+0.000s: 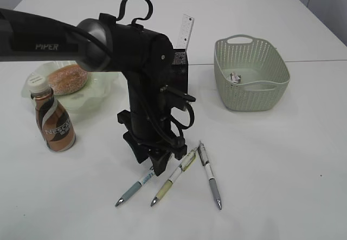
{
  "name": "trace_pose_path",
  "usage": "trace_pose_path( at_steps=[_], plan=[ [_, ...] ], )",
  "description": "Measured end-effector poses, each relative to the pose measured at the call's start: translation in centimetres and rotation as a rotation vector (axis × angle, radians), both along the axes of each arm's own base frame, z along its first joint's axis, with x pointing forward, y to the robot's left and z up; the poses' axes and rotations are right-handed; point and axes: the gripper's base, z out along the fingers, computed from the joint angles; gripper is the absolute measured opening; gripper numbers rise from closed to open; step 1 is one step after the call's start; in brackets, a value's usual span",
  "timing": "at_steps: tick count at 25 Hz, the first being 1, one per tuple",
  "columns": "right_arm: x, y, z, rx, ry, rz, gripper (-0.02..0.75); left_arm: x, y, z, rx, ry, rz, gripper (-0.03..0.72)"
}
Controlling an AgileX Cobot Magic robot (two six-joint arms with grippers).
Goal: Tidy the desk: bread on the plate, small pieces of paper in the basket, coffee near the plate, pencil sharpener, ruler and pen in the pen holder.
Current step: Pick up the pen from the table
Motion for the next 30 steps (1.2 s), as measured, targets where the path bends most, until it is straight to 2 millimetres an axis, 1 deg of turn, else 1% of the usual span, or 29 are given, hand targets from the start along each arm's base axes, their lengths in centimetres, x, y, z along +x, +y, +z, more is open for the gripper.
trace_pose_path(
  at_steps=[7,15,24,30],
  plan=[
    [0.0,0.0,0.0,-0.004,-0.001,-0.001,0.405,0.0,0.0,-0.7,0.012,0.014,0.0,0.363],
    [0.0,-0.1,0.0,-0.006,-0.001,-0.001,0.404,0.5,0.4,-0.8,-0.014,0.005,0.02,0.354],
    [0.0,-0.1,0.0,-0.009,0.001,-0.002,0.404,0.5,0.3,-1.6,-0.009,0.019,0.024,0.335],
    [0.0,-0.1,0.0,-0.009,0.001,-0.002,0.404,0.5,0.3,-1.7,-0.012,0.017,0.025,0.333]
  ],
)
